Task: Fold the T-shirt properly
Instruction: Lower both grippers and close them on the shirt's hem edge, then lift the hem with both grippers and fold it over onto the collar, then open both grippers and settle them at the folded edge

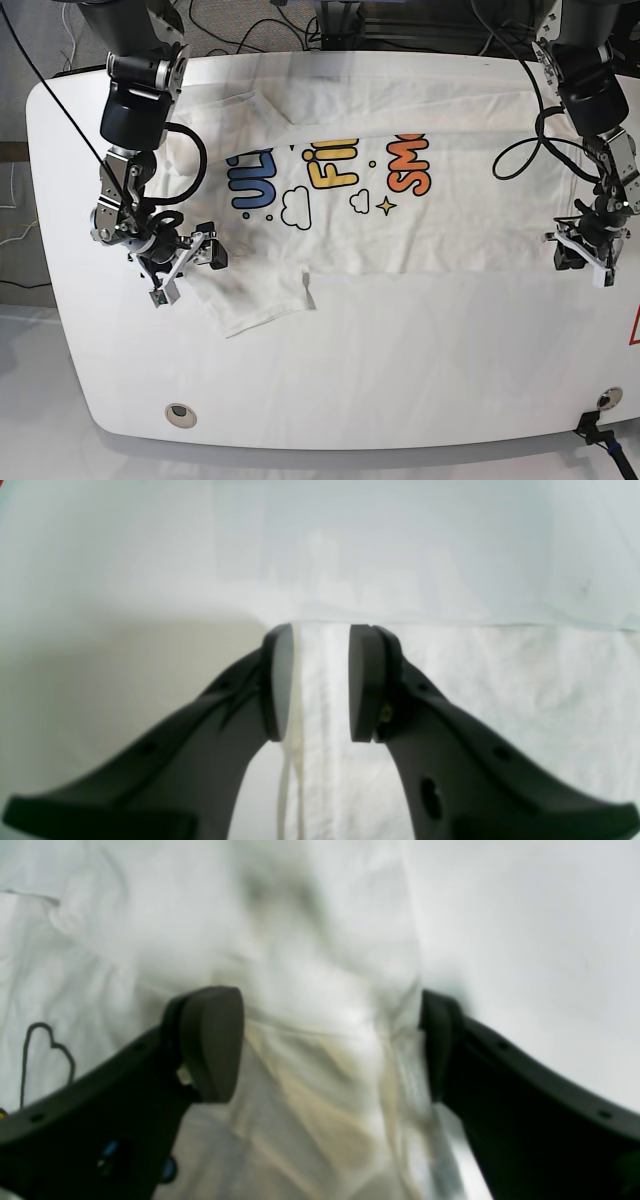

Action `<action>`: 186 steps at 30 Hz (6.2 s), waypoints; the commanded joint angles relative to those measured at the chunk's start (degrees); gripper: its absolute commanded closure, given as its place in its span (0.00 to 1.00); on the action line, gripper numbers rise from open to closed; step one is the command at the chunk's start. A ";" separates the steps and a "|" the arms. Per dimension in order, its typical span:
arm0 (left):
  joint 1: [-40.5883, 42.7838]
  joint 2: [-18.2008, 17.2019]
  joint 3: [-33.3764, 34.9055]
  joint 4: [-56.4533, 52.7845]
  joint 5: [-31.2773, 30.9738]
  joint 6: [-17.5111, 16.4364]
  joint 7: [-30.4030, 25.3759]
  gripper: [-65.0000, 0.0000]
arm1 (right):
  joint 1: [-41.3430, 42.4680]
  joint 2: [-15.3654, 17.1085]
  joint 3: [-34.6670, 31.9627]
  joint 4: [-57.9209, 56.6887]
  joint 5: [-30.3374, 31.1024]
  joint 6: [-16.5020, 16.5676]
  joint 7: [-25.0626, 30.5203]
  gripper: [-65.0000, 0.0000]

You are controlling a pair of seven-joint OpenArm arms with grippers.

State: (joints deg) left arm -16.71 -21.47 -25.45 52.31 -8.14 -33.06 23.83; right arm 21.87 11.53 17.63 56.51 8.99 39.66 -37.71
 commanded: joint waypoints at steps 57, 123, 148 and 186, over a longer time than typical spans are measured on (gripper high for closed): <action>-1.36 1.30 -1.67 -1.98 -1.13 -1.01 -6.03 1.00 | 0.42 0.38 0.17 1.73 0.28 0.34 0.13 1.00; 39.17 -0.11 -4.75 36.43 0.63 -0.92 6.27 0.60 | -36.15 0.82 -6.07 52.81 0.02 0.34 -36.09 0.57; 36.53 -0.11 -10.99 36.87 4.93 -0.92 6.27 0.59 | -28.68 4.69 -5.80 50.70 -0.07 0.34 -31.87 0.45; 40.31 13.78 -9.76 53.66 2.12 -1.36 13.75 0.67 | -40.11 2.40 9.76 56.76 44.24 0.34 -42.29 0.45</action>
State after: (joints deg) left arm 22.44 -9.06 -35.03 104.71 -5.80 -34.57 38.19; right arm -17.41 13.17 27.22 112.40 52.64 39.92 -80.79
